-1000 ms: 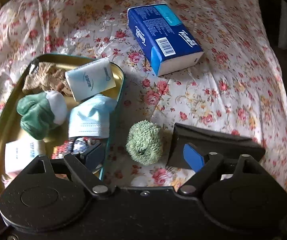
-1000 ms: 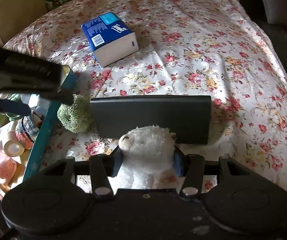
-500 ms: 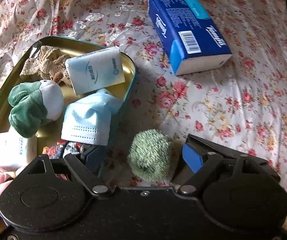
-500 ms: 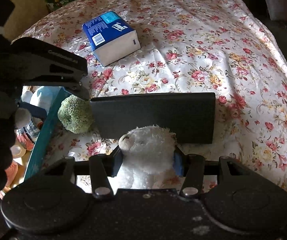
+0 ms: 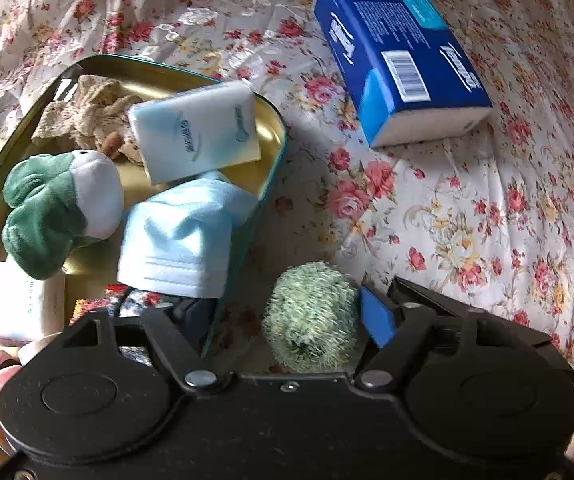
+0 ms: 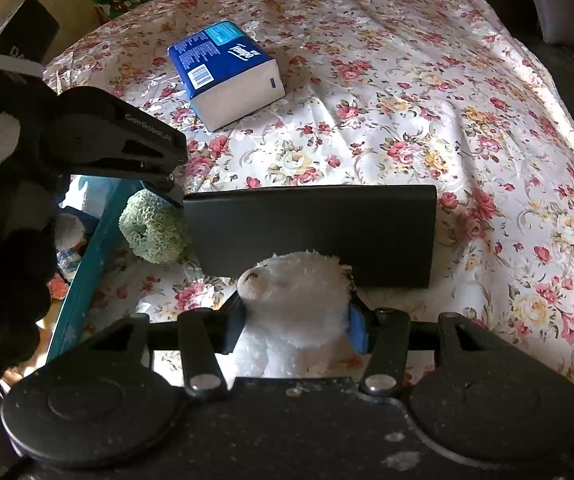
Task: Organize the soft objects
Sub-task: 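Grasp the green scrubber ball with the left tool while the right holds the bear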
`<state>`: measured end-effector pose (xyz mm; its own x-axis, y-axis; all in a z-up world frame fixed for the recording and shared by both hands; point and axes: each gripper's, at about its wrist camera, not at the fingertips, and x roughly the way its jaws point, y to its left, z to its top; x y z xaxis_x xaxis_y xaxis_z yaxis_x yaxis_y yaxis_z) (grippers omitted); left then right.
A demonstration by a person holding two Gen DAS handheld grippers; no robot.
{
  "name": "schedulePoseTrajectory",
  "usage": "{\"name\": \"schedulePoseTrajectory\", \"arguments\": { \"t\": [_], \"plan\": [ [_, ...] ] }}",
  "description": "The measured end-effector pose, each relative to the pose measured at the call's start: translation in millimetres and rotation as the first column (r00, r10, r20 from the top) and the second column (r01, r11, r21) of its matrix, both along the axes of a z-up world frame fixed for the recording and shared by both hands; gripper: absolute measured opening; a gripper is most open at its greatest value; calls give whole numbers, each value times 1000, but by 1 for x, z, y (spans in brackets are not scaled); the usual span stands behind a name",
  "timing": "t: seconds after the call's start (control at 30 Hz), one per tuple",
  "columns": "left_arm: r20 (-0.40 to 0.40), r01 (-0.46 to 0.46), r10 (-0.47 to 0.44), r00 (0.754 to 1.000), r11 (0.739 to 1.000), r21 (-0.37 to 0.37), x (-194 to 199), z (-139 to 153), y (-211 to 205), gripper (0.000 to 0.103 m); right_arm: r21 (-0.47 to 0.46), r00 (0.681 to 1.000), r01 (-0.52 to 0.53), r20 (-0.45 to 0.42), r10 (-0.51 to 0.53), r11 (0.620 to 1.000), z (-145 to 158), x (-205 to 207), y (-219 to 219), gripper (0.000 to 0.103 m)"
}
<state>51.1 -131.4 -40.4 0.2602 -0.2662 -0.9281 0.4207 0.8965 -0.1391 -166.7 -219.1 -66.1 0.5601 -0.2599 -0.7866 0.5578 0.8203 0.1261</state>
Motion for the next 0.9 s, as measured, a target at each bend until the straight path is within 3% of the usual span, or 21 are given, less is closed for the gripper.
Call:
{"name": "schedulePoseTrajectory", "arguments": {
  "t": [0.1, 0.17, 0.23, 0.3, 0.33, 0.53, 0.7, 0.8, 0.9],
  "plan": [
    [-7, -16, 15, 1000, 999, -34, 5, 5, 7, 45, 1, 1000, -2, 2, 2, 1000, 0, 0, 0, 50],
    [-40, -24, 21, 999, 997, -77, 10, 8, 13, 42, 5, 1000, -2, 3, 2, 1000, -1, 0, -1, 50],
    [-55, -40, 35, 998, 995, -87, 12, 8, 17, 34, 6, 1000, 0, 1, 0, 1000, -1, 0, -1, 50],
    [-51, -48, 44, 998, 995, -83, 12, 9, 20, 18, 5, 1000, 0, -3, 0, 1000, -2, 0, -1, 50],
    [-51, -51, 47, 998, 995, -83, 12, 9, 22, 17, 3, 1000, 0, -3, 0, 1000, -2, 0, 0, 50],
    [-35, -23, 20, 999, 996, -89, 8, 15, 24, 20, -9, 1000, -4, -2, 4, 1000, -1, -1, 2, 50],
    [-17, 36, -37, 999, 996, -77, -3, 18, 17, 47, -19, 1000, -9, 1, 9, 1000, -1, -1, 3, 50],
    [-16, 80, -81, 997, 995, -52, -8, 21, 14, 49, -3, 1000, -1, 11, 1, 1000, 0, -3, 0, 51],
    [-4, 191, -191, 982, 981, -33, -12, 28, 11, 50, 16, 1000, 9, 22, -9, 1000, 0, -4, -2, 51]
  ]
}}
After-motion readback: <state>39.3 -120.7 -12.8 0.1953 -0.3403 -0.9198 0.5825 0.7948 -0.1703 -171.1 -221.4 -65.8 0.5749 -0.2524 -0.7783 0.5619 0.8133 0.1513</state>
